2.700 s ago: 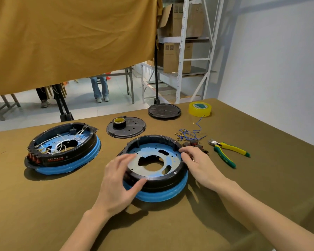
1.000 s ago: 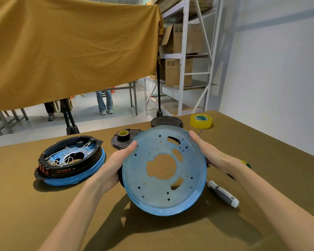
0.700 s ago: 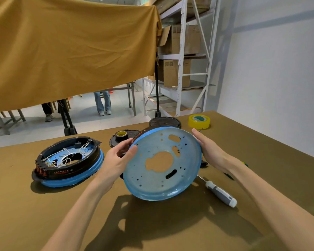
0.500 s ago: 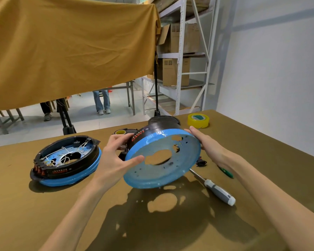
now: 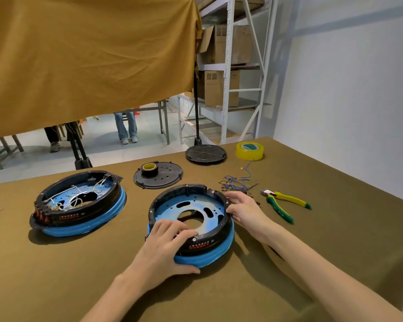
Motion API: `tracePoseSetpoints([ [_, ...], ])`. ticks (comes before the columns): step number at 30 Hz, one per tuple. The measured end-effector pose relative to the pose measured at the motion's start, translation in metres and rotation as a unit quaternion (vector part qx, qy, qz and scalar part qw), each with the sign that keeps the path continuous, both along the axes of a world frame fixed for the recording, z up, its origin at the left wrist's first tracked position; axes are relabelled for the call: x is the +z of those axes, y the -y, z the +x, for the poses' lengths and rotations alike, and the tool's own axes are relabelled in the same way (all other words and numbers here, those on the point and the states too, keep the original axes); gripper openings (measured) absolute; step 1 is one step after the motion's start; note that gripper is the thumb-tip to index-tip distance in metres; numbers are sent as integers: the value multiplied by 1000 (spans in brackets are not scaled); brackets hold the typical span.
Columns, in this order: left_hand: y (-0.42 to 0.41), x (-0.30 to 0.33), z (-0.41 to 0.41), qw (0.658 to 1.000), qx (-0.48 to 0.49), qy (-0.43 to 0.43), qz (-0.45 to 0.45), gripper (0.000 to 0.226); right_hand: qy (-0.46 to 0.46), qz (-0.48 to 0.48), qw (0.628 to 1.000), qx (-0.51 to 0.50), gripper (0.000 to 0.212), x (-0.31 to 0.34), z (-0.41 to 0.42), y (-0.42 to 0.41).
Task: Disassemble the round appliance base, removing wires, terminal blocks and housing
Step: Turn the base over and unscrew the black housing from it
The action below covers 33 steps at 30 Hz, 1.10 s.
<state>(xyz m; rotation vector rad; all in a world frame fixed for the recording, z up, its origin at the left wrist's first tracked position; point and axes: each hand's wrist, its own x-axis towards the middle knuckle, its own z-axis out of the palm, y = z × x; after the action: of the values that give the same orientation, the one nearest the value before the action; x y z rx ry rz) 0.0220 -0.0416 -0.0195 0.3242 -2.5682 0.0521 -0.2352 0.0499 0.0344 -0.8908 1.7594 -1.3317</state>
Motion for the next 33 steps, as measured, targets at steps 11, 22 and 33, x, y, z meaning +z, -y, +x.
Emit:
tracePoseSetpoints([
  [11,-18,10,-12,993,1,-77,91,42,-130,66,987,-60,56,-3,16,-7],
  [22,-23,42,-31,975,34,-174,135,29,-6,75,997,-17,83,4,18,-22],
  [33,-18,88,-45,995,49,-73,45,92,258,21,966,-13,46,57,-1,-23],
])
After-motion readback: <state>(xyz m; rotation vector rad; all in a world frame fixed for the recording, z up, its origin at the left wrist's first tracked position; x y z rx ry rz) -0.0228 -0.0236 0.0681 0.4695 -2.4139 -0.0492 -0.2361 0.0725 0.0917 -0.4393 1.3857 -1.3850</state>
